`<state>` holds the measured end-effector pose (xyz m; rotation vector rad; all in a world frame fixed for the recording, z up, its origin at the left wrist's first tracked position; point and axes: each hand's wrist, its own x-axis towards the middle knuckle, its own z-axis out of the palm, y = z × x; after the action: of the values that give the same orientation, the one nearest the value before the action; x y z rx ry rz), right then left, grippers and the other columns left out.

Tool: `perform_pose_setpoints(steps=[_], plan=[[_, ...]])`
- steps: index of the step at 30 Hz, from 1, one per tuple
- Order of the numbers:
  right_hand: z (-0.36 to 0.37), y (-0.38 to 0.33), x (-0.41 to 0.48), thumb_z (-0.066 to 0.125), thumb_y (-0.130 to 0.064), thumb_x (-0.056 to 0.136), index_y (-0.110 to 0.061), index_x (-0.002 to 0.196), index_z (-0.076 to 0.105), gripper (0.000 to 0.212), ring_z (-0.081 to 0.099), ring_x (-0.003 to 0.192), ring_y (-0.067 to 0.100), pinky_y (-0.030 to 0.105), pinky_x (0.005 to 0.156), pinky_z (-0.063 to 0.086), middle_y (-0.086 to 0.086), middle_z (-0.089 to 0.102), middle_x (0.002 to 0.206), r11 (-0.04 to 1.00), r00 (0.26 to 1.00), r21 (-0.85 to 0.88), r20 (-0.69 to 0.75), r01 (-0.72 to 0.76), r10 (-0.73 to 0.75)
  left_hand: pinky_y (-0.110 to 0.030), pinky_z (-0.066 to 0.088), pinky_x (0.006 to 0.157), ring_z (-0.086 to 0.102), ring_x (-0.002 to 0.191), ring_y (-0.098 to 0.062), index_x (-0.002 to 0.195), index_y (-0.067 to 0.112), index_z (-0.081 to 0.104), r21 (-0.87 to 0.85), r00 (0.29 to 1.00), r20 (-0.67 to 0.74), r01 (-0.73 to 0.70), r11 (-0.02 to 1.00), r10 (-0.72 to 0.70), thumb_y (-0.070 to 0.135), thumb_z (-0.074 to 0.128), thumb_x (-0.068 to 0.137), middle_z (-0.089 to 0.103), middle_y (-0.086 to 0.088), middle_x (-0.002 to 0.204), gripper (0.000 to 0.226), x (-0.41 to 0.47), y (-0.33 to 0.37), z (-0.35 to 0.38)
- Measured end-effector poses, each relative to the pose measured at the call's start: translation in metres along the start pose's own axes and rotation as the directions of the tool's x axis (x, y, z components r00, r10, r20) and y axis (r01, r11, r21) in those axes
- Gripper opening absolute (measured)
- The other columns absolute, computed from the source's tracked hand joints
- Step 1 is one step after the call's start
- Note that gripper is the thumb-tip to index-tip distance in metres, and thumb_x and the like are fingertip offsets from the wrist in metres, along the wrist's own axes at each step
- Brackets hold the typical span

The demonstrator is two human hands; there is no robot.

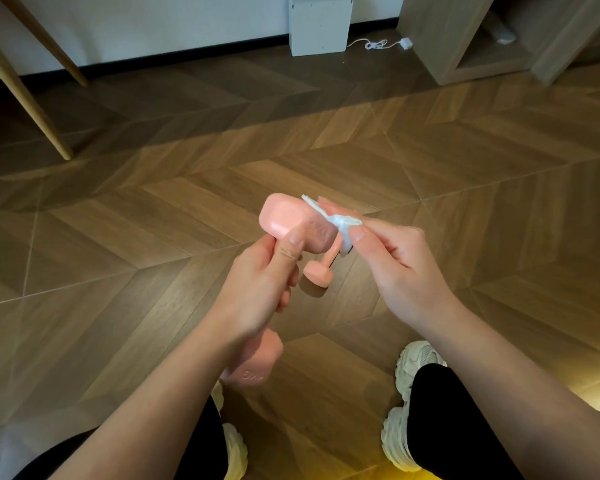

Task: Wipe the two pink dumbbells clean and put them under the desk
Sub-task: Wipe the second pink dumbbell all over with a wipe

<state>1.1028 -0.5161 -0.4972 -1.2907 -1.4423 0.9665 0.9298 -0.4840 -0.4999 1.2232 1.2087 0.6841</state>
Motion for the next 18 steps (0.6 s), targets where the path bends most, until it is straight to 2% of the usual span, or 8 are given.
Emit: perform_pose_setpoints(steps=[1,3,5,6,8,13,16,18], plan=[[-0.001,-0.001,-0.001,0.043,-0.017,0.101,-0.022,0.105,0.071,0.028,0.064,0.074,0.043,0.019,0.098,0.044,0.021,0.070,0.106,1.000,1.000,0.016,-0.010,-0.012,0.012,-0.022,0.035,0.049,0.041,0.052,-0.011,0.078,0.021,0.057,-0.029,1.000,0.006,-0.009,1.000,0.009,0.070,0.049,0.083,0.051,0.008,0.061,0.051,-0.001,0.001,-0.001],[-0.003,-0.002,-0.001,0.043,-0.009,0.101,0.009,0.079,0.064,0.035,0.032,0.050,0.034,0.006,0.059,0.034,-0.021,0.074,0.085,0.996,0.997,0.062,-0.031,-0.068,0.070,-0.024,0.034,0.050,0.040,0.054,-0.012,0.073,0.028,0.057,-0.077,0.998,0.036,-0.040,0.996,0.043,0.073,0.049,0.078,0.051,0.006,0.063,0.046,-0.002,0.001,-0.001],[-0.004,-0.001,0.000,0.041,-0.004,0.103,0.006,0.068,0.056,0.039,0.031,0.047,0.018,0.007,0.051,0.030,-0.035,0.062,0.068,0.994,0.994,0.063,-0.061,-0.083,0.087,-0.027,0.034,0.052,0.040,0.055,-0.014,0.069,0.034,0.058,-0.088,0.993,0.073,-0.090,0.992,0.096,0.073,0.049,0.077,0.051,0.006,0.064,0.041,-0.002,0.001,-0.003],[-0.004,-0.001,0.001,0.041,-0.008,0.102,0.002,0.074,0.062,0.037,0.046,0.051,0.017,0.008,0.057,0.038,-0.034,0.066,0.080,0.995,0.994,0.057,-0.076,-0.076,0.081,-0.028,0.034,0.053,0.040,0.055,-0.014,0.067,0.036,0.058,-0.082,0.988,0.094,-0.117,0.990,0.124,0.074,0.050,0.077,0.051,0.007,0.064,0.040,-0.002,0.001,-0.004],[-0.004,-0.002,0.004,0.042,-0.017,0.100,-0.014,0.101,0.073,0.031,0.066,0.084,0.033,0.020,0.079,0.050,-0.014,0.070,0.118,0.995,0.991,0.063,-0.099,-0.084,0.090,-0.026,0.034,0.054,0.041,0.056,-0.013,0.067,0.038,0.058,-0.055,0.975,0.142,-0.166,0.985,0.172,0.082,0.052,0.072,0.051,0.010,0.065,0.045,-0.002,0.001,-0.006],[-0.006,0.002,0.005,0.041,-0.018,0.100,-0.014,0.111,0.073,0.034,0.058,0.105,0.051,0.050,0.092,0.044,-0.001,0.066,0.129,0.979,0.986,0.139,-0.056,-0.146,0.155,-0.022,0.034,0.053,0.042,0.055,-0.008,0.076,0.031,0.057,0.058,0.946,0.221,-0.257,0.965,0.238,0.090,0.048,0.066,0.055,0.014,0.063,0.060,-0.005,0.003,-0.009],[-0.004,0.006,0.006,0.041,-0.016,0.100,-0.006,0.116,0.070,0.035,0.057,0.128,0.019,0.035,0.106,0.043,0.006,0.065,0.131,0.982,0.991,0.137,-0.022,-0.127,0.132,-0.010,0.036,0.054,0.052,0.054,0.004,0.078,0.033,0.052,0.197,0.928,0.284,-0.302,0.933,0.241,0.082,0.047,0.072,0.059,0.025,0.062,0.050,-0.007,0.007,-0.011],[-0.003,0.008,0.005,0.041,-0.015,0.100,-0.006,0.118,0.069,0.034,0.052,0.131,0.009,0.023,0.107,0.040,0.006,0.063,0.133,0.984,0.994,0.138,0.004,-0.111,0.111,-0.008,0.037,0.055,0.055,0.056,0.009,0.079,0.033,0.050,0.276,0.929,0.303,-0.300,0.913,0.213,0.068,0.046,0.078,0.059,0.030,0.061,0.035,-0.007,0.008,-0.011]])
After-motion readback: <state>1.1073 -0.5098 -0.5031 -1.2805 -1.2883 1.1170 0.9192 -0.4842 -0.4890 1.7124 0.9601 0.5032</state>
